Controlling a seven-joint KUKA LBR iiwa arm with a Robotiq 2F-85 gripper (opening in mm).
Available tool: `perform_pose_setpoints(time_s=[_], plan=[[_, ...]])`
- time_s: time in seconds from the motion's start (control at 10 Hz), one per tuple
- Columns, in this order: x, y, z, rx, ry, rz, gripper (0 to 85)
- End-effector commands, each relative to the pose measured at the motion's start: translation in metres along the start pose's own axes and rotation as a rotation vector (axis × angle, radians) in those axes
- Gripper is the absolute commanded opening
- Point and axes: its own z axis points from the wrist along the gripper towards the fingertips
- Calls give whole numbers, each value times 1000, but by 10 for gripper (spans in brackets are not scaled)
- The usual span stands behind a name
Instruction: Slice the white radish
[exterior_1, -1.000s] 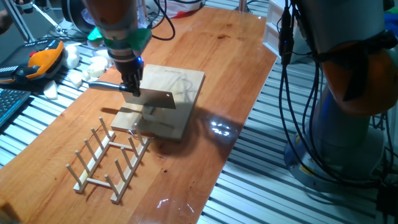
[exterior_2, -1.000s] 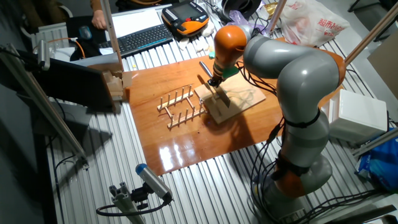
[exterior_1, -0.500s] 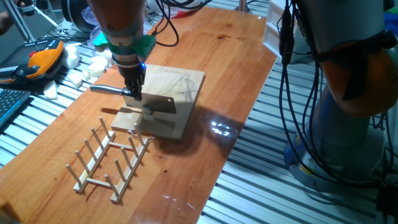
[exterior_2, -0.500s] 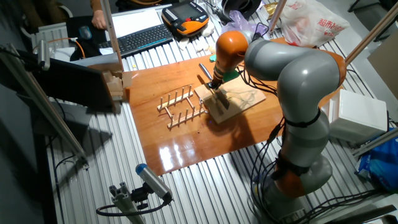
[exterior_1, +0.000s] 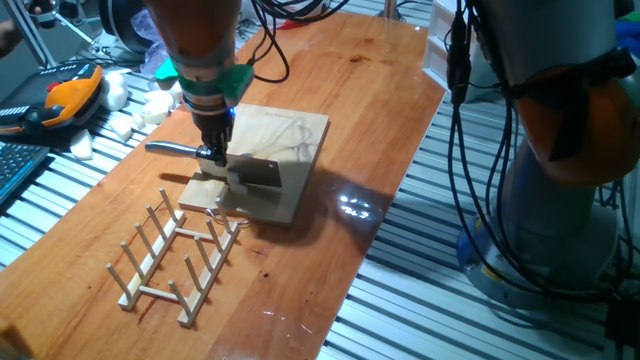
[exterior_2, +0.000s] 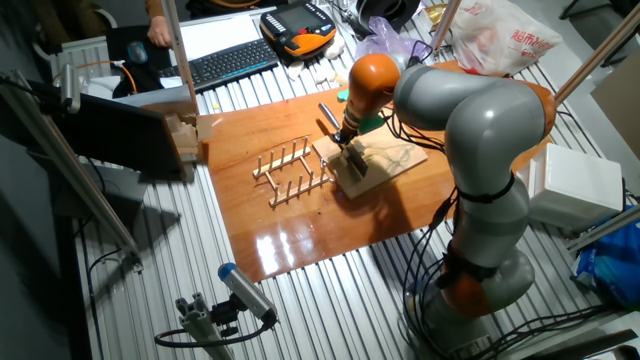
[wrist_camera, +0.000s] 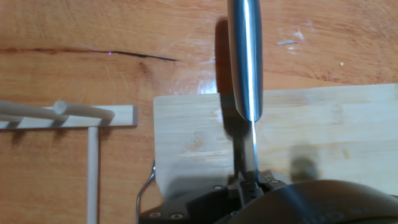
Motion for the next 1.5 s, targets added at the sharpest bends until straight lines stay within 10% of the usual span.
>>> perform_pose_setpoints(time_s=[0.0, 0.4, 0.8, 1.4], plan=[[0, 2, -3, -1, 5, 8, 0], [4, 17, -31, 27, 46, 39, 0], [-6, -2, -44, 28, 71, 7, 0], [-7, -9, -35, 17, 63, -6, 0]])
